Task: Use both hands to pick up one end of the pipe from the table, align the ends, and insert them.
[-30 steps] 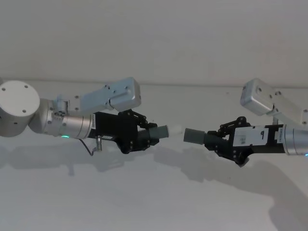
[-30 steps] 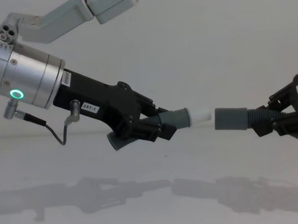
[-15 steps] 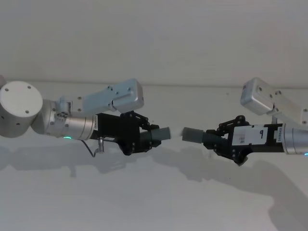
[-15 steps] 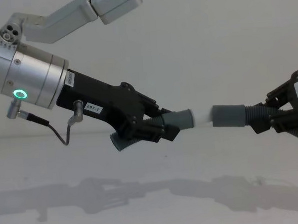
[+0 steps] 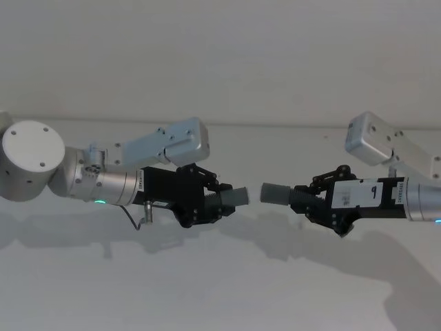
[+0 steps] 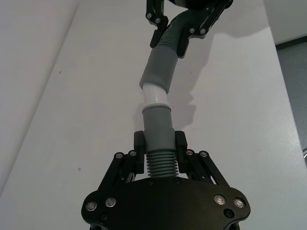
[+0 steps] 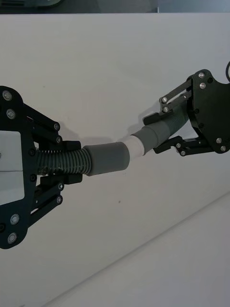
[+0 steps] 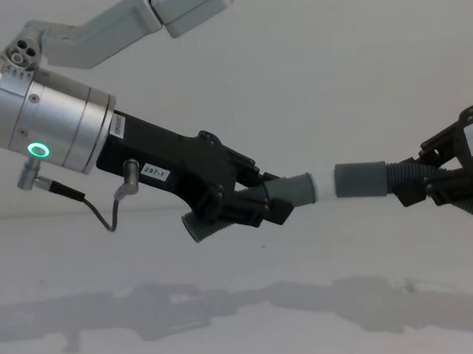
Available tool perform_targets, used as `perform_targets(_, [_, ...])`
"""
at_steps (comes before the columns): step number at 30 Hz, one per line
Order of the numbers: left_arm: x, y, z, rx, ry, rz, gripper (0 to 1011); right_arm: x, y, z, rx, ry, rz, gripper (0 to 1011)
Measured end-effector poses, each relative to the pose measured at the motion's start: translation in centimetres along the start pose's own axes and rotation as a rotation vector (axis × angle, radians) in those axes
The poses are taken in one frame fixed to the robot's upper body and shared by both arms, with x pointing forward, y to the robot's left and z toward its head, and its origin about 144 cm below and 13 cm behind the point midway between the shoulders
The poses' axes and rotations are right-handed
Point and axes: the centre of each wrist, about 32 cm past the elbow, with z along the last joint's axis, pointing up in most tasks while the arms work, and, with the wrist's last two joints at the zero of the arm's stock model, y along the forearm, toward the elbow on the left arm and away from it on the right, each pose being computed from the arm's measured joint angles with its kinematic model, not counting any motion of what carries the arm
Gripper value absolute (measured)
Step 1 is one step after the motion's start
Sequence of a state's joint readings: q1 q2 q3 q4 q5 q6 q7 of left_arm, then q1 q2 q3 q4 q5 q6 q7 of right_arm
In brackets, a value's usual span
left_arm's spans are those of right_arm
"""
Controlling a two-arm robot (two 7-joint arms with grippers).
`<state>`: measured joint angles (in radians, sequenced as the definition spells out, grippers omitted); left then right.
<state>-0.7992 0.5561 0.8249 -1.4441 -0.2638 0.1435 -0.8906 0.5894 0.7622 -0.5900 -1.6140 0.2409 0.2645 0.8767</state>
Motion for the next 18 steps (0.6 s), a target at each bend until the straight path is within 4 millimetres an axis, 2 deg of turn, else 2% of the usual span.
perform_targets(18, [-0.42,0.24,0.21,-0.016,0.003,-0.002,365,0.35,0.31,0.27,0.015,-0.016,0.017,267])
